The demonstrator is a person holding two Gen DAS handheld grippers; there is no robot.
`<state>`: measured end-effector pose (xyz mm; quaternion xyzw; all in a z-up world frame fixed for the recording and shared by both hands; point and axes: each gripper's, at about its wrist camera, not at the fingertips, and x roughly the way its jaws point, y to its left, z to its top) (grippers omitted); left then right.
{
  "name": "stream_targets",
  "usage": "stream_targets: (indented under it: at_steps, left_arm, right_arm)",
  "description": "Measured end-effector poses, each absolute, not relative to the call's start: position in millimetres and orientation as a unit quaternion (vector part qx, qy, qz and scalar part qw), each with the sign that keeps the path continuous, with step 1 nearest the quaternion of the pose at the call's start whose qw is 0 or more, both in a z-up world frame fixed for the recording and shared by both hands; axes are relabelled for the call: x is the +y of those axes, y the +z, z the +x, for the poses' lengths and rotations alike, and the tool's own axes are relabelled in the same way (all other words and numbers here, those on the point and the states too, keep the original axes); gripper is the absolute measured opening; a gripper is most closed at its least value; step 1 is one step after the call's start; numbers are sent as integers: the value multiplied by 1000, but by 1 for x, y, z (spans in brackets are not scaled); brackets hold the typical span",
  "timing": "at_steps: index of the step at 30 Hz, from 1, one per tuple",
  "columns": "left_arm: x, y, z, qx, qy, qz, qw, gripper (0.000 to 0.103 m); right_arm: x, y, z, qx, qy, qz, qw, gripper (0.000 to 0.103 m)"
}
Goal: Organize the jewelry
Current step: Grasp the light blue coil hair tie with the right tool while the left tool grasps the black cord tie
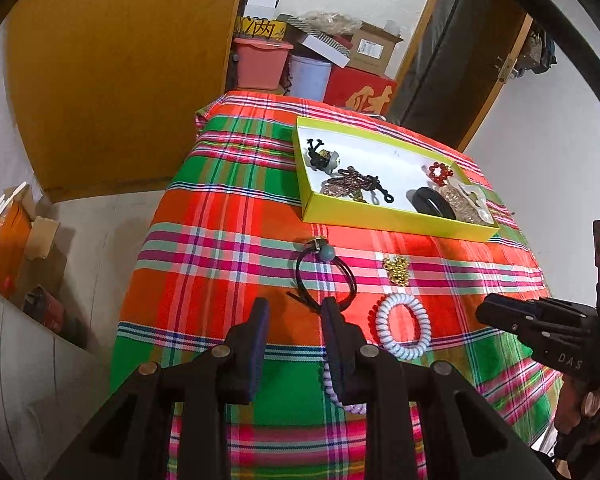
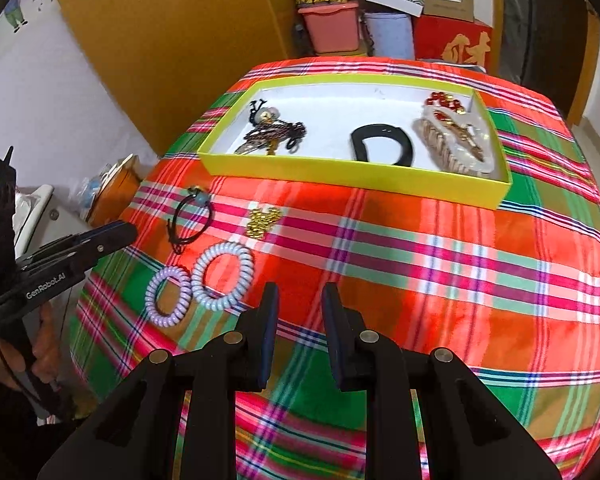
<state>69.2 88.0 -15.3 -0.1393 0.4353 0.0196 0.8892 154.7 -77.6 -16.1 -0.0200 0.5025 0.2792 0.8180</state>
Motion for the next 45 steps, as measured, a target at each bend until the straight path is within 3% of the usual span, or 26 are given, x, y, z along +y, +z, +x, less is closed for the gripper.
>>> stream_targets:
  at_steps: [15,22,27,35,36,40,45]
  left_arm:
    - [101,-24,79,439,23,-144,887,27]
    - [98,-28,89,441,11,-145,886,27]
    - [92,-33,102,444,-2,-143,885,40]
    - [81,-45,125,449,-2,-122,885,40]
    - [80,-45,126,448,-1,-118,886,39]
    - [77,-48,131,447,15,-99,889,7]
    - [76,-48,129,446,10,-94,890,2]
  right_arm:
    - [-26,-38,159,517,312,-49,796,22]
    - [-20,-42,159,508,301,-82,803,10]
    - [-26,-42,161,503,290,-83,810,10]
    - [-44,-35,168,498,274,-70,819,10]
    - [-45,-35,168,498,273,-69,820,10]
    - [-52,-33,170,496,266,-64,824,10]
    - [-57,-30,171,492,260,-59,829,10]
